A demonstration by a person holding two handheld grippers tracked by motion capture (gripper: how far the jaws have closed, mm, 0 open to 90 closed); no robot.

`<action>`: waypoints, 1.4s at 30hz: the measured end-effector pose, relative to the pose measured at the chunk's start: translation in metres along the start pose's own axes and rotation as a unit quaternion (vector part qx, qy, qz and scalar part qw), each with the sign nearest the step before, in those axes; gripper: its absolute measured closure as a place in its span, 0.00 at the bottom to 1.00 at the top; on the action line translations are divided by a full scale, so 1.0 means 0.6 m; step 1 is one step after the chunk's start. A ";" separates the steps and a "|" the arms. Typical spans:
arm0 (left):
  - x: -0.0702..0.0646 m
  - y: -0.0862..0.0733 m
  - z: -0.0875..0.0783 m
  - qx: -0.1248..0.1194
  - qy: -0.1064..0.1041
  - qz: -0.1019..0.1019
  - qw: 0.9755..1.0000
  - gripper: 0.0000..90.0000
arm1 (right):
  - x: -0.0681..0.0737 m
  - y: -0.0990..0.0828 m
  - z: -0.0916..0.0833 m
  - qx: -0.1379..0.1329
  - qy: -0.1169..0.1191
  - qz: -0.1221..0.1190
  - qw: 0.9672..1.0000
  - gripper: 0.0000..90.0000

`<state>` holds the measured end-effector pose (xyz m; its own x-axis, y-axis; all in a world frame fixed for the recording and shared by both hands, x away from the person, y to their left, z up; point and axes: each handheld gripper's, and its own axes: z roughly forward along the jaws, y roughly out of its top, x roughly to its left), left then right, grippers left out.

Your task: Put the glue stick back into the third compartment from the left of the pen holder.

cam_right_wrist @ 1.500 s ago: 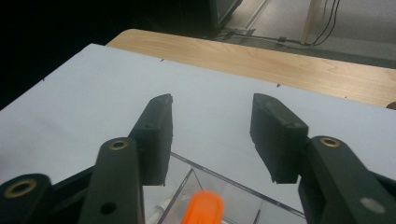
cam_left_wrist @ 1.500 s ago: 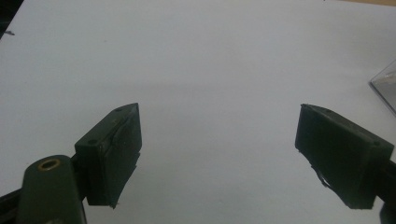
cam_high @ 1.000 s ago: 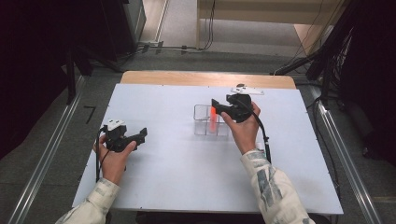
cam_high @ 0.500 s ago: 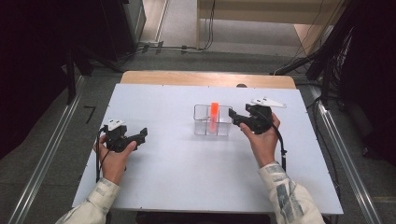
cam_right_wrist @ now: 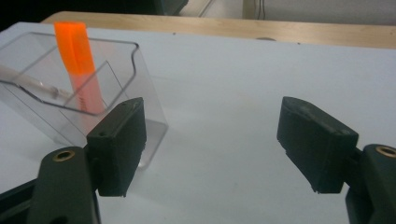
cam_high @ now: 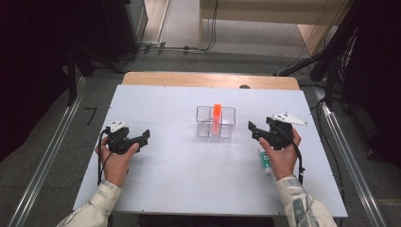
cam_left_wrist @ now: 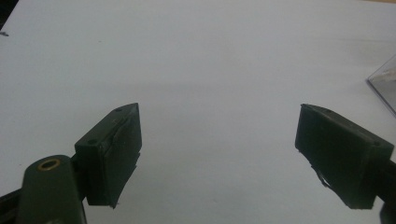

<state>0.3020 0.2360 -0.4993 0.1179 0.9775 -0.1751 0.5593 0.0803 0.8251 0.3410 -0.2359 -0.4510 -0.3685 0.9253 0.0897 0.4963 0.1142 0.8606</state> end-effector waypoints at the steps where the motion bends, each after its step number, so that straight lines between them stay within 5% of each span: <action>1: 0.000 0.000 0.000 0.000 0.000 0.000 1.000 0.17 | -0.003 -0.004 -0.002 0.001 -0.004 0.000 1.000 0.25; 42: 0.000 0.000 -0.003 -0.001 -0.002 0.000 1.000 0.17 | -0.034 -0.092 -0.039 0.043 -0.051 0.000 0.998 0.21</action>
<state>0.3007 0.2360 -0.4982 0.1218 0.9765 -0.1776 0.5575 0.0807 0.8262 0.3029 -0.2695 -0.4884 -0.2887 0.9568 0.0349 0.5634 0.1403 0.8142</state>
